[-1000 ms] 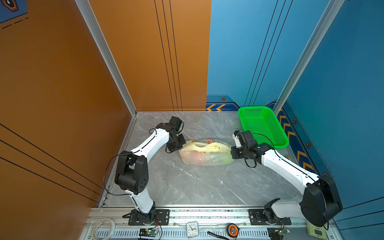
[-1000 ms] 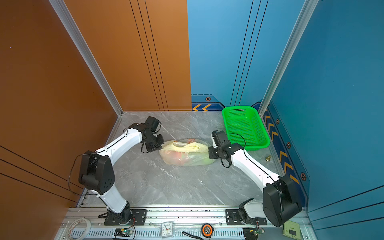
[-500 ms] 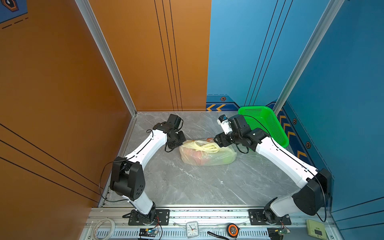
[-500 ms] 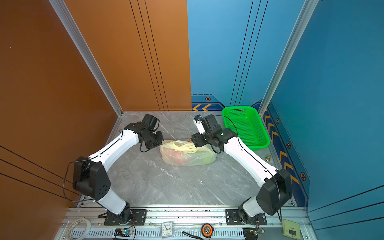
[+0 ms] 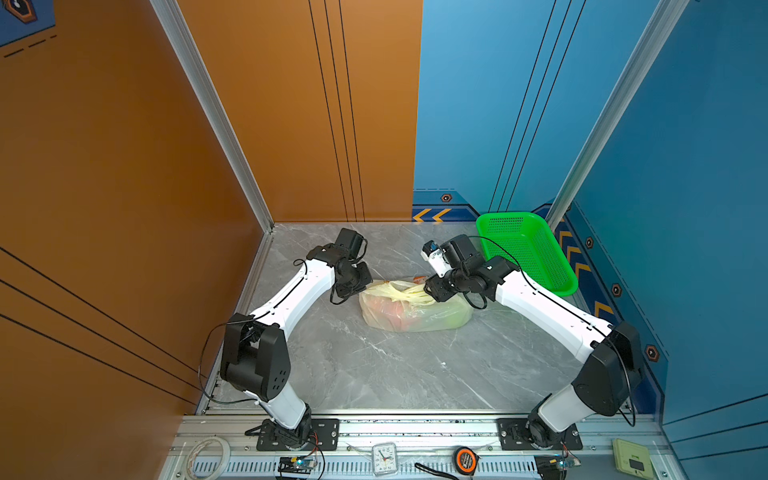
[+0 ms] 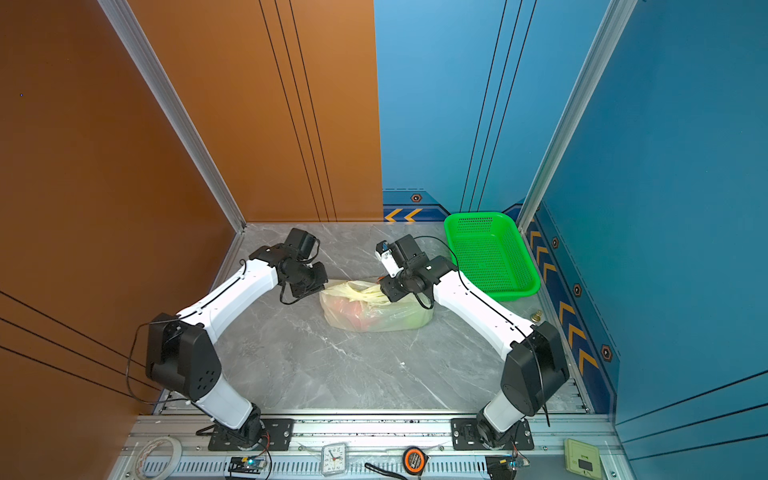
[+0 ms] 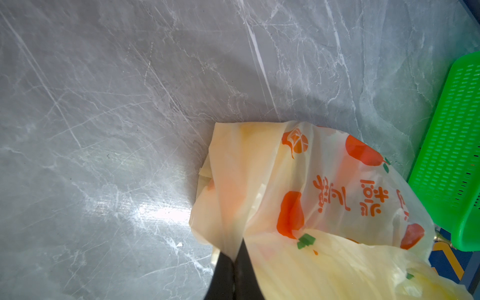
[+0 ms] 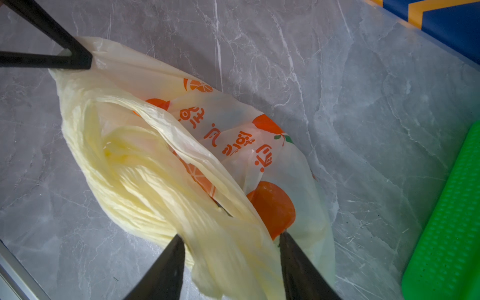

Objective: Untie the knot of the plastic bag and take out the fruit

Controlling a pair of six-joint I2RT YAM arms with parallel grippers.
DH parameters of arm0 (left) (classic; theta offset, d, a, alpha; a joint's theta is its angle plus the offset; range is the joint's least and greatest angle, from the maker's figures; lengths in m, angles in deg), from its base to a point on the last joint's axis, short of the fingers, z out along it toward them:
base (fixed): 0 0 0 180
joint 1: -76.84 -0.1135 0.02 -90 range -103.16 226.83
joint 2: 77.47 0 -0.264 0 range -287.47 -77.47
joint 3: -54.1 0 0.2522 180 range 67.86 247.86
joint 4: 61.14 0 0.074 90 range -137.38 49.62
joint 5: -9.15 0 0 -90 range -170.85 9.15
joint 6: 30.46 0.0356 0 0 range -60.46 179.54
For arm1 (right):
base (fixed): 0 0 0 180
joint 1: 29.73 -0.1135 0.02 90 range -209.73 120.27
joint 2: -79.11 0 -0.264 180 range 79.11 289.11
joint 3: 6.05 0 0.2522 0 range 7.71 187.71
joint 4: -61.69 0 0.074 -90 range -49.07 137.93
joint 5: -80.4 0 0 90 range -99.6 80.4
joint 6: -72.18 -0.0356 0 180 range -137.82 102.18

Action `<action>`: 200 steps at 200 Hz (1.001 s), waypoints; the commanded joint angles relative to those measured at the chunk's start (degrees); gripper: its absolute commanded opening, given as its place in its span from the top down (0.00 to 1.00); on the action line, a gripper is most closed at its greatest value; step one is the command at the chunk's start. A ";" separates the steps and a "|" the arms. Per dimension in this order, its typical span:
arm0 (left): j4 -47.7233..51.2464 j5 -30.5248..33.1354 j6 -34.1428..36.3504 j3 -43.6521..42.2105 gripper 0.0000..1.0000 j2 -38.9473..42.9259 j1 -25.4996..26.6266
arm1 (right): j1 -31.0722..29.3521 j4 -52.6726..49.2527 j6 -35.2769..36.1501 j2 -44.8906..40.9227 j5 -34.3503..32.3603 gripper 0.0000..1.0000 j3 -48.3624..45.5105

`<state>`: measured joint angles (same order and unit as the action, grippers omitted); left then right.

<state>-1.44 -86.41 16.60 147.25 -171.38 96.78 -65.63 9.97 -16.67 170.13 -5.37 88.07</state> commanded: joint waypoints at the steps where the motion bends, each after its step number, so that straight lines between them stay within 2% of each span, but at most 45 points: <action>1: -0.23 1.49 0.49 0.26 1.00 1.02 0.27 | 0.16 -0.55 0.79 1.26 -0.95 0.51 1.36; 49: -0.56 1.50 0.38 -0.03 1.00 1.26 0.18 | 0.31 0.11 0.55 2.40 2.10 0.54 0.65; 101: -0.62 1.77 0.23 -0.72 1.00 1.25 -0.08 | 1.71 2.49 -1.46 0.34 1.53 1.00 -0.54; 134: -1.02 1.58 -0.21 -2.01 1.00 1.64 -0.91 | 4.33 4.12 -5.21 -5.32 -0.36 1.00 -5.58; 200: -1.64 1.54 -0.30 -4.25 1.00 1.06 -2.59 | 11.32 12.42 -20.22 -17.78 -2.72 1.00 -21.72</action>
<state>-3.37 -86.24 16.38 143.93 -171.27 94.92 -55.29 19.13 -29.09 155.12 -5.41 70.72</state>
